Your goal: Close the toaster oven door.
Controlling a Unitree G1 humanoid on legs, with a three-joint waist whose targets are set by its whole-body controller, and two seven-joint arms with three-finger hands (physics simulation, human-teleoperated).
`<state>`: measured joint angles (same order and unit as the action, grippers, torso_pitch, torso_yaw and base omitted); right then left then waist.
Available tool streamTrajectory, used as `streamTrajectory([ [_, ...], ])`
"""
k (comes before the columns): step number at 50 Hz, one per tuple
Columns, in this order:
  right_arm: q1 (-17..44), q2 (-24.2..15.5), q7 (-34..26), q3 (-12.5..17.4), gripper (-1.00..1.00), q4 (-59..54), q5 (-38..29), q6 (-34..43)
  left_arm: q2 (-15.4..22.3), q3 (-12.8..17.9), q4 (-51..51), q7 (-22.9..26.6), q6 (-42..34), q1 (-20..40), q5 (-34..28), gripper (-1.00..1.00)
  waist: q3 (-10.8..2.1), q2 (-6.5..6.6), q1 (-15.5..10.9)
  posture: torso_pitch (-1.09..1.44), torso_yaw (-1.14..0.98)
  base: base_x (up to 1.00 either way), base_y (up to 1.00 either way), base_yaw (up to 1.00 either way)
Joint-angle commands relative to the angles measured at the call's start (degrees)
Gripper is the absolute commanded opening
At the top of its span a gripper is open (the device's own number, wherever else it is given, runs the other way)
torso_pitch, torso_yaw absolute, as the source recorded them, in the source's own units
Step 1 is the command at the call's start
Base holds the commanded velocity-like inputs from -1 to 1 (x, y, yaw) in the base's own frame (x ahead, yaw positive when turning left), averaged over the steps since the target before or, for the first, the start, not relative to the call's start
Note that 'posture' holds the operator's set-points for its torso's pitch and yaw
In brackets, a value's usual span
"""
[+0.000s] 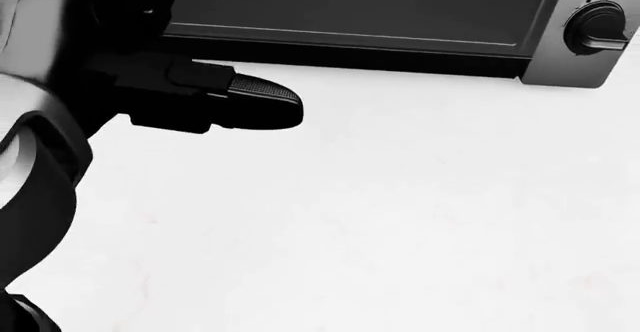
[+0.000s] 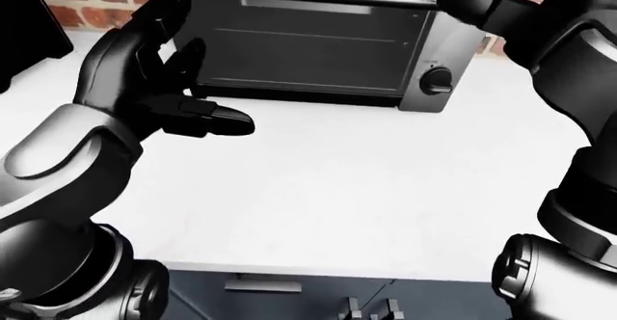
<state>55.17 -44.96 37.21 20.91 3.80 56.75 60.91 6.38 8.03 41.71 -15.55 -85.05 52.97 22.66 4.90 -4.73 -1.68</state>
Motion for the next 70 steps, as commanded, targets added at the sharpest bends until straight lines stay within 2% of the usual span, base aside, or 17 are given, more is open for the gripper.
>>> streamTrajectory([
  [1, 1.6, -1.0, -0.1, 0.8, 1.00, 1.1, 0.0, -1.3, 0.6, 0.4, 1.9, -0.5, 4.7, 2.1, -0.3, 1.00, -1.79, -0.14, -0.2, 0.00, 0.00, 0.00, 0.00, 0.00],
  [14, 1.2, -1.0, 0.2, 0.9, 1.00, 1.4, 0.3, -1.5, 2.3, -0.2, -1.9, 0.4, 6.9, 3.1, 0.3, 1.00, -1.85, 0.07, -0.3, 0.00, 0.00, 0.00, 0.00, 0.00],
  [21, 1.2, -1.1, 0.1, 0.8, 1.00, 1.2, 0.1, -1.6, 3.0, -0.1, -4.0, 1.0, 7.5, 4.5, 0.6, 1.00, -1.92, 0.20, -0.2, 0.00, 0.00, 0.00, 0.00, 0.00],
  [22, 1.5, -1.1, 0.2, 0.7, 1.00, 1.2, 0.2, -1.5, 3.8, -0.3, -7.0, 1.9, 8.2, 6.6, 0.6, 1.00, -1.93, 0.23, -0.2, 0.00, 0.00, 0.00, 0.00, 0.00],
  [38, 1.0, -1.2, 0.4, 1.0, 1.00, 1.6, 0.5, -1.4, 5.1, -1.2, -11.5, 3.9, 10.6, 9.5, -0.6, 1.00, -2.04, 0.44, -0.1, 0.00, 0.00, 0.00, 0.00, 0.00],
  [70, 1.5, -1.5, 0.1, 0.8, 1.00, 0.9, 0.3, -1.5, 6.9, -3.3, -26.8, 13.1, 20.4, 14.6, -8.4, 1.00, -2.26, 0.48, -0.2, 0.00, 0.00, 0.00, 0.00, 0.00],
])
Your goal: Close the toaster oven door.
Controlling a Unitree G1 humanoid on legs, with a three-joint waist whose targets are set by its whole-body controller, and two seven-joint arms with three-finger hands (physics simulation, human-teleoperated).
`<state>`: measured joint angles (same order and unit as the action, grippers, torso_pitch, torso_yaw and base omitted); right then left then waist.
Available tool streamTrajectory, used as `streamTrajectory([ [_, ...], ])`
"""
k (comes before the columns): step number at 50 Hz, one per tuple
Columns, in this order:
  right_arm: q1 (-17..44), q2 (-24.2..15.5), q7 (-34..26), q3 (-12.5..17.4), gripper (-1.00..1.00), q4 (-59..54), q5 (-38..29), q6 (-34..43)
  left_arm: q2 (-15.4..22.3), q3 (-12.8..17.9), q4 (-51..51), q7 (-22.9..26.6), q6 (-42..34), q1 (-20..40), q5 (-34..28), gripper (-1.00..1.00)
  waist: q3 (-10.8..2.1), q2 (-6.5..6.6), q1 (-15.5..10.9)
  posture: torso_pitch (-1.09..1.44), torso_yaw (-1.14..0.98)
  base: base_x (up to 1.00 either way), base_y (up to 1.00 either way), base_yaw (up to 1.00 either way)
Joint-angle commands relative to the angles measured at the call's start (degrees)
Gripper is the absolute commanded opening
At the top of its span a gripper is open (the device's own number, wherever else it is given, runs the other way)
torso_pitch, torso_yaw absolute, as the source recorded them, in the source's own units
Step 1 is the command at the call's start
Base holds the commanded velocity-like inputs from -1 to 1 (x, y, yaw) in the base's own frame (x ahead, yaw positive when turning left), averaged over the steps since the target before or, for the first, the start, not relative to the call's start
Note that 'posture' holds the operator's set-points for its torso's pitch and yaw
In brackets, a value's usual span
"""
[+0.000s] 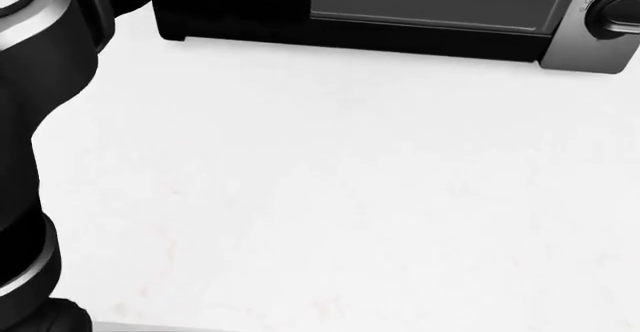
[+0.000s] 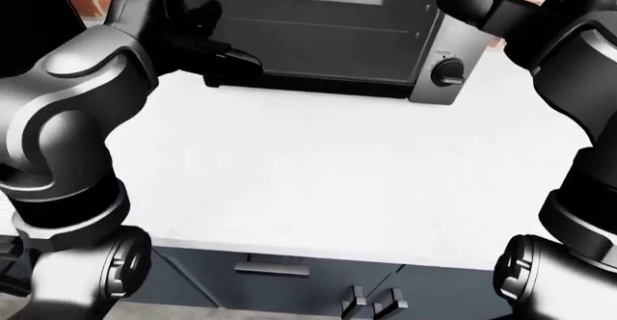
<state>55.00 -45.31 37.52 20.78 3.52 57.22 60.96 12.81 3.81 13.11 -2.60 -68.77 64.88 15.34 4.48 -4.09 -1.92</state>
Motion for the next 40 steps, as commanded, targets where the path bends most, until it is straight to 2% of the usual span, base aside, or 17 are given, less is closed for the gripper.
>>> streamTrajectory([
  [1, 1.6, -1.1, -0.2, 1.0, 1.00, 1.2, -0.2, -1.6, 0.5, 0.8, 1.2, 0.4, 4.6, 2.8, -1.4, 1.00, -1.85, -0.18, 0.0, 0.00, 0.00, 0.00, 0.00, 0.00],
  [40, 1.4, -1.3, -0.1, 1.1, 1.00, 1.3, 0.1, -1.6, 1.1, 0.8, -23.5, 8.3, 18.4, 12.2, -8.7, 1.00, -1.99, -0.64, -0.1, 0.00, 0.00, 0.00, 0.00, 0.00],
])
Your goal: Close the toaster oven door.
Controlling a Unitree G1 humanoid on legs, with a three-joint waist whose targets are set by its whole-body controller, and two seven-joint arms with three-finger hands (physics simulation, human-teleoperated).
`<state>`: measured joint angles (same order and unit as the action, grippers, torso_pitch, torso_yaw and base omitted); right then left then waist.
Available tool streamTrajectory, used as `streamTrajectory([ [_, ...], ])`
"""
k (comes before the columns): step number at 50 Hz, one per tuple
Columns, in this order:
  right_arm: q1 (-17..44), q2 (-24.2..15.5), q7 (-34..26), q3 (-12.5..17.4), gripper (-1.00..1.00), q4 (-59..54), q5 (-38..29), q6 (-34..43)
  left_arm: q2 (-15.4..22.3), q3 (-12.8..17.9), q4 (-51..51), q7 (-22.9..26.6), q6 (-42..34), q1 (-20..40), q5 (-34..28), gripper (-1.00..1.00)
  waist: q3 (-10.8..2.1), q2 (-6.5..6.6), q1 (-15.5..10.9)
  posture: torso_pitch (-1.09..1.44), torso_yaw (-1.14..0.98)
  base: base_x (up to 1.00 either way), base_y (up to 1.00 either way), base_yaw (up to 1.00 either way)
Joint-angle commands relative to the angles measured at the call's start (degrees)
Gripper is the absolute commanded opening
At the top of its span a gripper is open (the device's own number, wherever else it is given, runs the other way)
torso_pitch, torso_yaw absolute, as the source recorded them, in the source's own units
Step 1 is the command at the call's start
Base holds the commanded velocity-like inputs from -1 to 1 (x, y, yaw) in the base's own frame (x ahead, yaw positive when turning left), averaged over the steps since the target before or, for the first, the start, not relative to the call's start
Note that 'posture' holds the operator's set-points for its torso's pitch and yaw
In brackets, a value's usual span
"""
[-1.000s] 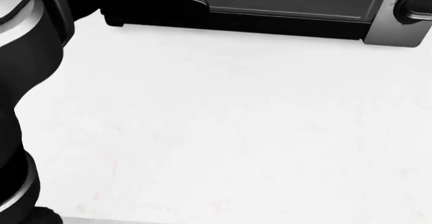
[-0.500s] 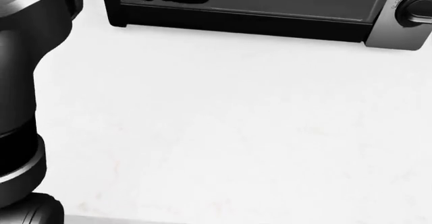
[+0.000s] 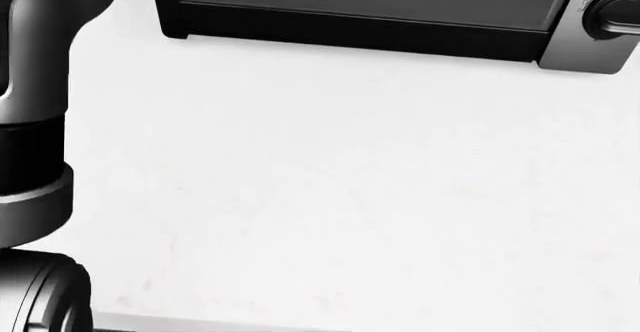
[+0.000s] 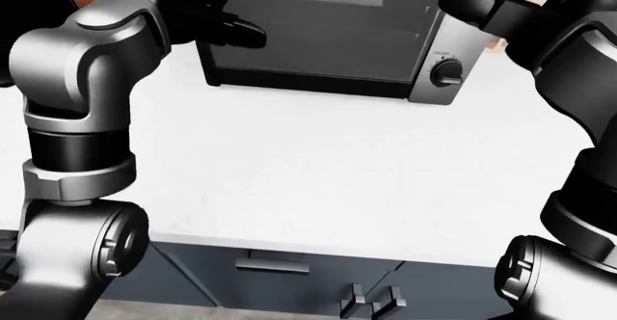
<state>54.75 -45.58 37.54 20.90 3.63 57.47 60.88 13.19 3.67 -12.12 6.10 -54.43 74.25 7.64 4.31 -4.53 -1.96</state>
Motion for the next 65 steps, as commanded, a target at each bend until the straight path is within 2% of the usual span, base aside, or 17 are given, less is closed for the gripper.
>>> streamTrajectory([
  [1, 1.7, -1.1, -0.2, 1.0, 1.00, 1.2, -0.2, -1.6, 0.6, 0.9, 1.3, -0.3, 4.3, 3.0, -1.1, 1.00, -1.84, -0.22, -0.1, 0.00, 0.00, 0.00, 0.00, 0.00],
  [38, 1.5, -1.2, 0.2, 1.1, 1.00, 1.4, 0.0, -1.6, 0.2, 0.4, -17.9, 5.4, 15.8, 9.4, -6.8, 1.00, -2.04, -0.34, 0.1, 0.00, 0.00, 0.00, 0.00, 0.00],
  [65, 0.7, -1.3, 0.7, 1.4, 1.00, 1.8, 0.4, -1.7, 0.0, 0.7, -34.9, 5.8, 26.1, 15.9, -9.1, 1.00, -2.18, -0.53, 0.0, 0.00, 0.00, 0.00, 0.00, 0.00],
])
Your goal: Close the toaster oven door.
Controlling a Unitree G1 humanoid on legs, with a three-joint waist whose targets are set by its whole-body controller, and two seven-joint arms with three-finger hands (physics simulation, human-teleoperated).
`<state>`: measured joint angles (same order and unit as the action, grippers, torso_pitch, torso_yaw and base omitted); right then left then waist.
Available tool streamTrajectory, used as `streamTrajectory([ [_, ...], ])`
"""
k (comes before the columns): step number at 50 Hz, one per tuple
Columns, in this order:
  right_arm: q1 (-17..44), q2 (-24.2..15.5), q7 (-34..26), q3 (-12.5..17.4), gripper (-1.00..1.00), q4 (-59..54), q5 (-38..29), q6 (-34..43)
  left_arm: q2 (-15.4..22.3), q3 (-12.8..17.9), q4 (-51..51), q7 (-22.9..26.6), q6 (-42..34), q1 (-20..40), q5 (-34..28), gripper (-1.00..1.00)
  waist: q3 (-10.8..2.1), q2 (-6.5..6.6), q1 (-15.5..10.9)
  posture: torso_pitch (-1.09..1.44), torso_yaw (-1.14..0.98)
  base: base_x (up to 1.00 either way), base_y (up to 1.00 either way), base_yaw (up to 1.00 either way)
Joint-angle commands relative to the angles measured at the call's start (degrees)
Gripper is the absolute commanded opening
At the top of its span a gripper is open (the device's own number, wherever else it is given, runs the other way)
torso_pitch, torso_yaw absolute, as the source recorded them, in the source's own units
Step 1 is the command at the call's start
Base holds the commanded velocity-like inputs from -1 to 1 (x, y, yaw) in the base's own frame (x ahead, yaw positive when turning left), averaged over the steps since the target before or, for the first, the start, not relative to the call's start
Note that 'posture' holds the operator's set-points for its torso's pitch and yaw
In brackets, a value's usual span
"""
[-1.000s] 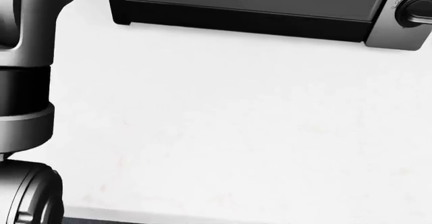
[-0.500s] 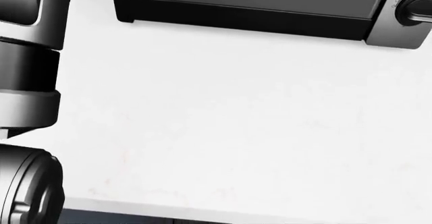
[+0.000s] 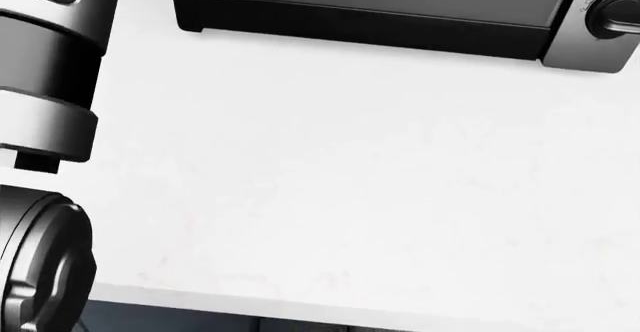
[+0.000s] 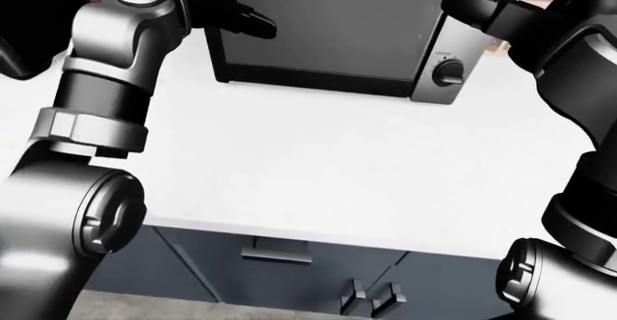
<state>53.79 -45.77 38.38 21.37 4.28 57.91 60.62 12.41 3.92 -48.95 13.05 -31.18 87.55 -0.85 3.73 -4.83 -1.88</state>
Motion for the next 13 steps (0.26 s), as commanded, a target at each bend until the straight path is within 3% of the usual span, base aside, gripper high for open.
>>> streamTrajectory([
  [1, 1.6, -1.1, -0.1, 0.9, 1.00, 1.1, -0.1, -1.5, 0.8, 0.5, 1.5, -1.1, 3.0, 2.7, -0.7, 1.00, -1.59, -0.23, 0.0, 0.00, 0.00, 0.00, 0.00, 0.00],
  [13, 2.4, -1.2, -0.1, 0.5, 1.00, 0.5, -0.1, -1.6, 0.7, 0.7, -3.8, -0.9, 5.8, 4.9, -1.5, 1.00, -1.64, -0.25, 0.1, 0.00, 0.00, 0.00, 0.00, 0.00],
])
